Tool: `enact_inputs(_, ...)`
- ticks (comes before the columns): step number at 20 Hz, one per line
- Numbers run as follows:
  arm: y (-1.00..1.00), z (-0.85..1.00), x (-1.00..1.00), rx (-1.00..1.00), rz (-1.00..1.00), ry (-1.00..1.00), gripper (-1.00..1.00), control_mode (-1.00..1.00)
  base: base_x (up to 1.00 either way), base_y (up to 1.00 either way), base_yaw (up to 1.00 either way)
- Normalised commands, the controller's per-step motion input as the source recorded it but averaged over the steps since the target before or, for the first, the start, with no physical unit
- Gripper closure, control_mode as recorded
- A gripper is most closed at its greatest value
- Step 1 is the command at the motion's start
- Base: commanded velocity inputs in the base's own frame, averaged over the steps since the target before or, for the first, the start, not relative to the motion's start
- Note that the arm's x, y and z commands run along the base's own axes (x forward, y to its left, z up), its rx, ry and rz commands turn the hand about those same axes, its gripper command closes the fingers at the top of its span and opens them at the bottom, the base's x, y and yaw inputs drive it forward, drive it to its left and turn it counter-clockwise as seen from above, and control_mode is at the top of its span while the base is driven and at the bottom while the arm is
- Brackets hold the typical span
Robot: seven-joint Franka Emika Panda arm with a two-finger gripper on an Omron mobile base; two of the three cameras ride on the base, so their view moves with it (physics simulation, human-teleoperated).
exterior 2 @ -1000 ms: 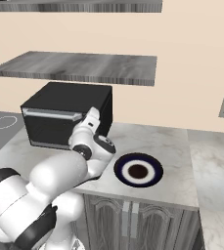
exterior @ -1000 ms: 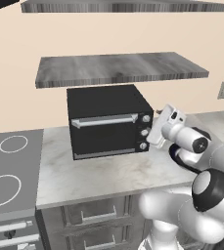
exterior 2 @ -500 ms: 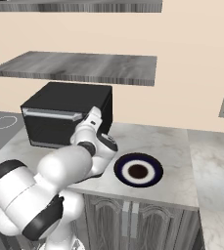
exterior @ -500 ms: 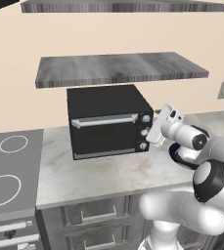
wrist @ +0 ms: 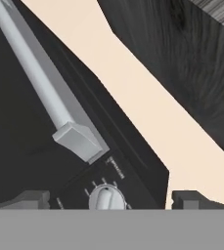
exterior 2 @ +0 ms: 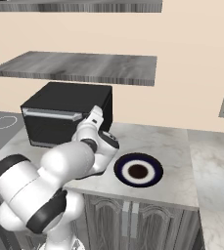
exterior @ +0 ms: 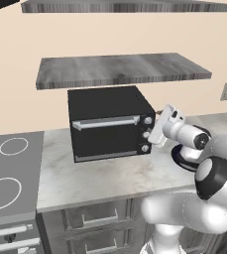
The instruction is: Pull the toaster oven rack outwards. Pick up the baguette from the plate and place it on the toaster oven rack. Close the toaster oven door fully and set the temperature to the lowest setting.
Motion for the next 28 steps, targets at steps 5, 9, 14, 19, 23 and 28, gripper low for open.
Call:
enact_inputs(5,0.00,-0.09,0.17,0.00,0.00,0.05,-1.00,-1.00,0.00,0.00,0.00)
enact_inputs(9,0.00,-0.09,0.14,0.00,0.00,0.01,-1.00,-1.00,0.00,0.00,0.00)
enact_inputs(14,-0.01,-0.05,0.12,0.00,0.01,0.00,-1.00,-1.00,0.00,0.00,0.00)
enact_inputs(19,0.00,-0.19,0.08,0.00,0.00,0.01,-1.00,-1.00,0.00,0.00,0.00)
enact_inputs(23,0.00,-0.15,0.13,0.00,0.00,0.01,-1.00,-1.00,0.00,0.00,0.00)
enact_inputs(28,0.00,-0.10,0.18,0.00,0.01,0.02,-1.00,-1.00,0.00,0.00,0.00)
